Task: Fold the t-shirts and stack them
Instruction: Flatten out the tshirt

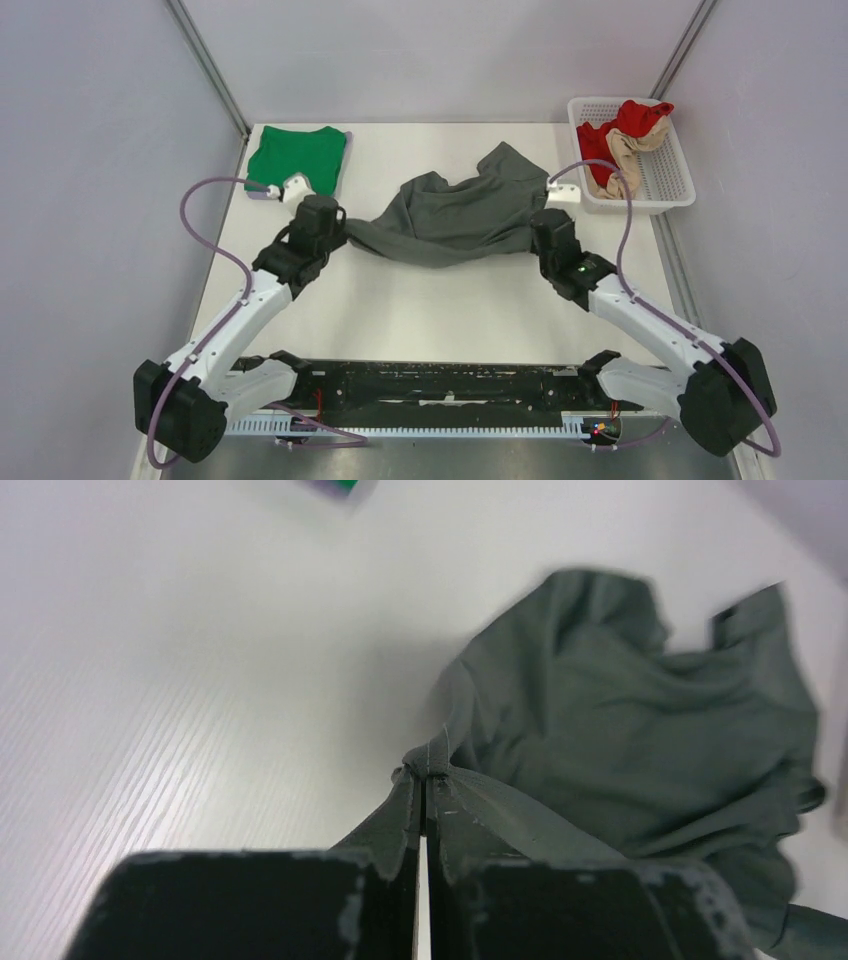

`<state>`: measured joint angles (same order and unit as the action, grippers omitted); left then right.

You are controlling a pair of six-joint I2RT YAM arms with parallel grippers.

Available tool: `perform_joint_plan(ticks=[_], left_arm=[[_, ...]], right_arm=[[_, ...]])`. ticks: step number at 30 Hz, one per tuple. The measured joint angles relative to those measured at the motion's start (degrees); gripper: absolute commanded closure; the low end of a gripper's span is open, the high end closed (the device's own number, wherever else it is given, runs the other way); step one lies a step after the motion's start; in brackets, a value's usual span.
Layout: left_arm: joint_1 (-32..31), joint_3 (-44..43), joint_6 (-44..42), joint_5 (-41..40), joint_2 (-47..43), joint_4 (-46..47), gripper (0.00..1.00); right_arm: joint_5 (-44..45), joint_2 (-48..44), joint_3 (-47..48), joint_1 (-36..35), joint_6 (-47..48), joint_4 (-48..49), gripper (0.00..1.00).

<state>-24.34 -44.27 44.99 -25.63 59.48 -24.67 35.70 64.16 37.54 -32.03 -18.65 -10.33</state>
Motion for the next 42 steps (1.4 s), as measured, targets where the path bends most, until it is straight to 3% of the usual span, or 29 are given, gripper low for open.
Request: perform_joint_plan(ticks=[6, 14, 19, 27, 35, 42], left_arm=[[0.0, -14.73, -4.35, -1.27, -0.31, 1.95, 0.98], [0.0, -28.41, -13.29, 0.59, -8.33, 1.92, 0.98], [0.0, -41.11, -17.25, 6.43, -12.61, 1.14, 0.98], [0.0, -51.21, -20.46, 16.9, -21.42, -1.03, 0.98], [0.0, -51.63, -20.76, 21.24, -24.28, -2.38, 0.98], [0.0, -39.41, -21.24, 14.45, -21.16, 0.66, 0.98]], right_arm=[[3.63, -9.09, 9.97, 3.69, 8.74, 3.41, 1.0], [1.57, -16.98, 27.87, 3.65, 19.87, 3.58, 1.0], [-5.86, -19.12, 42.62, 3.65, 23.17, -0.96, 1.0], [-22.27, -20.65, 63.82, 3.65, 24.5, -8.66, 1.0], [-29.7, -24.06, 63.39, 3.78, 24.81, -12.07, 1.0], [-24.85, -25.2, 47.25, 3.8, 26.47, -7.98, 1.0]])
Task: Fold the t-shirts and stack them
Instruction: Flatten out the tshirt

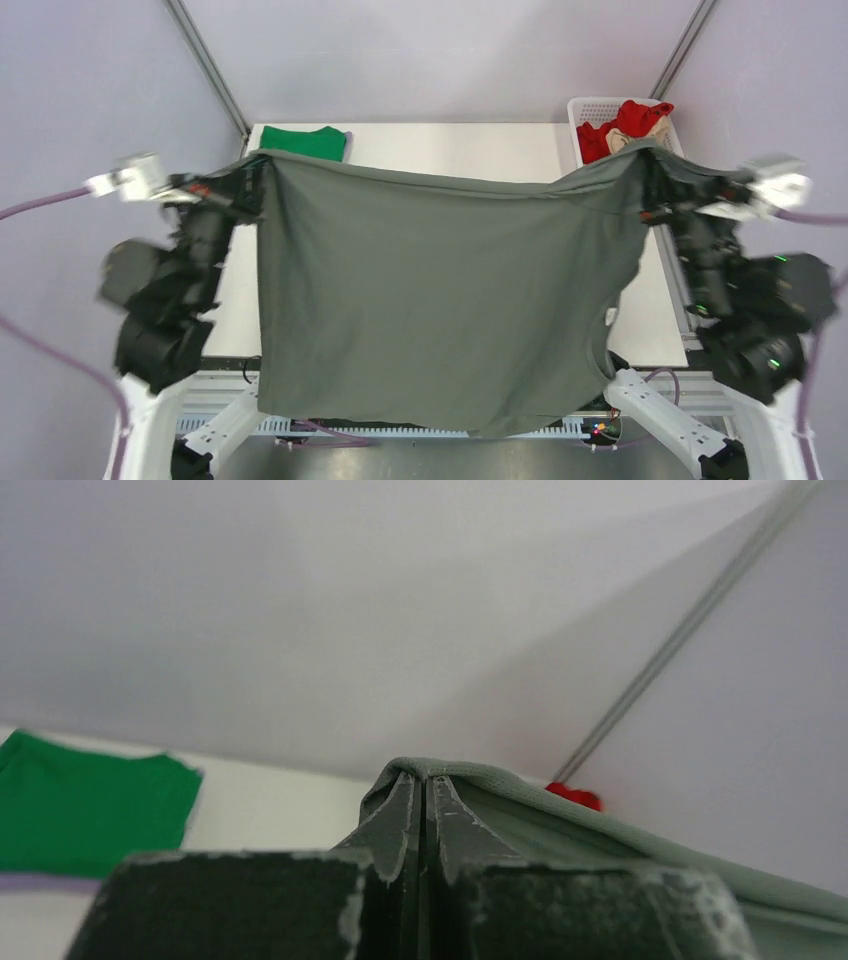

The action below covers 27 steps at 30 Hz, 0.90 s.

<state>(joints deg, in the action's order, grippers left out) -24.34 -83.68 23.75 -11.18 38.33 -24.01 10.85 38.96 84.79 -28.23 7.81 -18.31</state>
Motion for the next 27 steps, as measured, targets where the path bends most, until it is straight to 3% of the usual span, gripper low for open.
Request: perform_joint_plan(ticks=[6, 12, 17, 22, 25, 27], left_arm=[[0.02, 20.22, 0.0, -15.39, 10.4, 7.61, 0.98], [2.84, 24.33, 0.02, -24.02, 36.61, 12.9, 0.98], [6.19, 20.06, 0.02, -24.68, 55.95, 16.06, 0.98], [8.17, 9.27, -0.02, -23.39, 70.05, 18.99, 0.97], [8.83, 1.05, -0.07, -22.91, 76.96, 19.32, 0.91], [9.16, -4.63, -0.13, -22.73, 81.29, 19.06, 0.76]], right_arm=[[14.43, 3.93, -21.77, 0.09, 0.42, 8.0, 1.0], [26.97, 21.84, -31.71, 0.57, 0.37, 18.97, 1.0], [30.01, 37.94, -31.67, 1.62, -0.09, 25.42, 1.0], [30.08, 52.68, -25.29, 3.21, -0.24, 29.7, 1.0], [29.73, 60.22, -19.39, 4.33, -0.22, 31.8, 1.0], [29.33, 64.87, -15.02, 5.05, -0.26, 32.74, 1.0]])
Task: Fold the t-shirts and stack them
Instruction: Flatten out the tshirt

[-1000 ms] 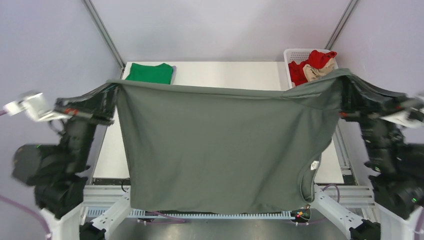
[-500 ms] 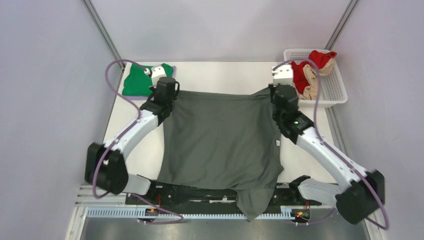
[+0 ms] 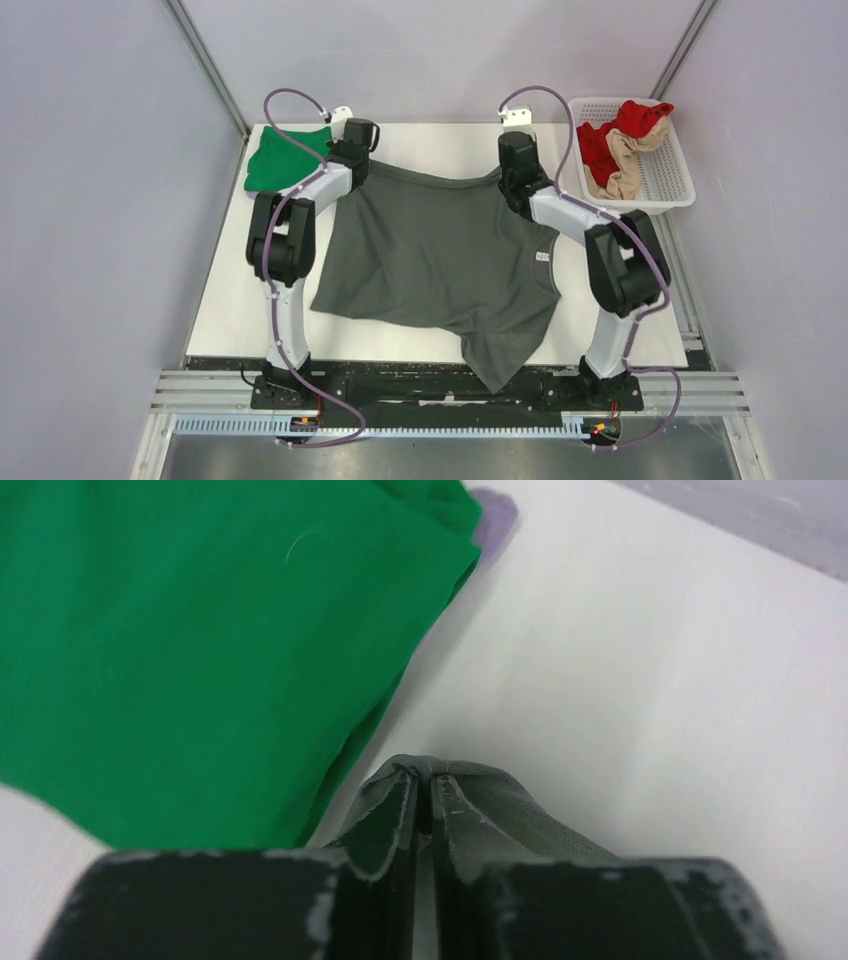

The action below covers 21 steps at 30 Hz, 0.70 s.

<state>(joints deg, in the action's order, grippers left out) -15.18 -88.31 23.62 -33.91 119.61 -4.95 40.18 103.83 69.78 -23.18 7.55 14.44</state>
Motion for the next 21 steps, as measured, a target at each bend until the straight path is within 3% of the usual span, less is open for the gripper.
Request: perform_joint_plan(ticks=[1, 2, 4, 6, 7, 9, 12, 16, 21], left_arm=[[0.17, -2.58, -0.13, 0.0, 1.79, -0.48, 0.6], [0.37, -5.18, -0.33, 0.0, 3.65, -1.01, 0.36], [0.74, -8.85, -1.03, 0.11, 6.21, -2.1, 0.02], [1.25, -12.83, -1.57, 0.61, 8.83, -3.65, 0.0], [1.36, -14.25, -2.08, 0.96, 9.66, -4.39, 0.0], [1.62, -16.09, -2.36, 1.68, 10.32, -6.14, 0.0], [1.77, -16.81, -2.47, 3.45, 9.81, -7.21, 0.0], [1.55, -13.68, -2.47, 7.37, 5.79, -8.33, 0.0], [0.9, -1.4, -2.05, 10.69, -7.08, -9.66, 0.0]], right_arm=[[-0.5, 2.6, 2.56, 0.46, 0.0, 0.39, 0.98], [-1.01, 4.87, 4.76, 0.83, -0.09, 0.72, 0.9], [-1.99, 9.75, 9.79, 1.64, -0.57, 0.79, 0.52], [-3.19, 15.12, 16.2, 2.51, -1.49, -0.48, 0.16], [-3.93, 17.73, 19.67, 2.97, -1.84, -1.97, 0.03], [-6.16, 20.41, 23.43, 3.72, -2.95, -4.5, 0.02], [-9.22, 19.26, 21.84, 4.44, -4.17, -6.1, 0.02], [-13.31, 10.91, 12.0, 4.63, -6.73, -7.21, 0.02], [-19.93, -4.61, -2.8, 4.44, -12.48, -9.81, 0.02]])
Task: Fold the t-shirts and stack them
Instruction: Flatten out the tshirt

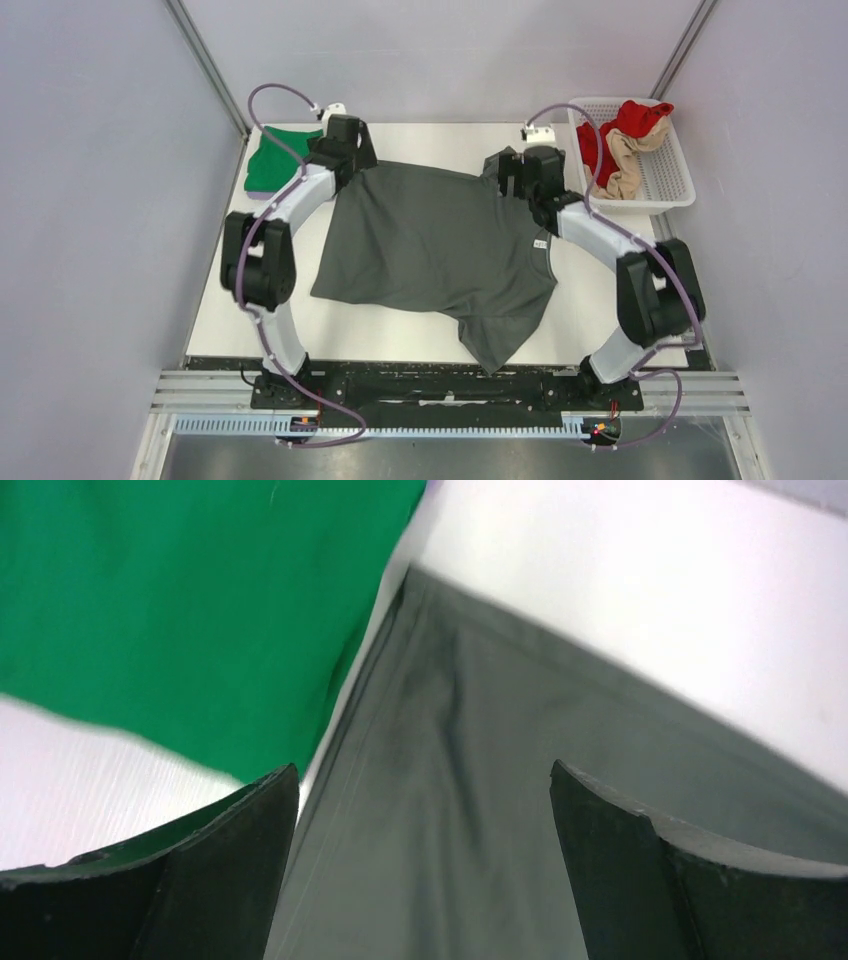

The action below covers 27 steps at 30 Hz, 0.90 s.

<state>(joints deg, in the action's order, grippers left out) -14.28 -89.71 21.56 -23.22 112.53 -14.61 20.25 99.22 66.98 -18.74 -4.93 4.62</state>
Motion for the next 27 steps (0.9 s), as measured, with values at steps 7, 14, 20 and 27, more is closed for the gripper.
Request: perform_joint_plan(ticks=[7, 14, 20, 27], left_arm=[[-0.66, 21.94, 4.76, 7.89, -16.61, 0.39, 0.0], [-0.96, 37.11, 8.74, 14.34, -18.67, 2.71, 0.0], [-0.96, 36.79, 10.47, 13.75, -16.13, 4.61, 0.0], [-1.01, 36.41, 14.01, 11.3, -15.56, 5.64, 0.0]], right_arm=[[-10.51, -15.06, -20.94, -2.84, -6.88, -3.39, 0.02], [-13.46, -15.23, -28.59, -7.17, -10.97, -4.72, 0.02], [-10.23, -10.8, -27.82, -5.73, -12.04, -2.67, 0.02], [-7.82, -2.64, -20.92, -1.95, -9.14, 0.24, 0.02]])
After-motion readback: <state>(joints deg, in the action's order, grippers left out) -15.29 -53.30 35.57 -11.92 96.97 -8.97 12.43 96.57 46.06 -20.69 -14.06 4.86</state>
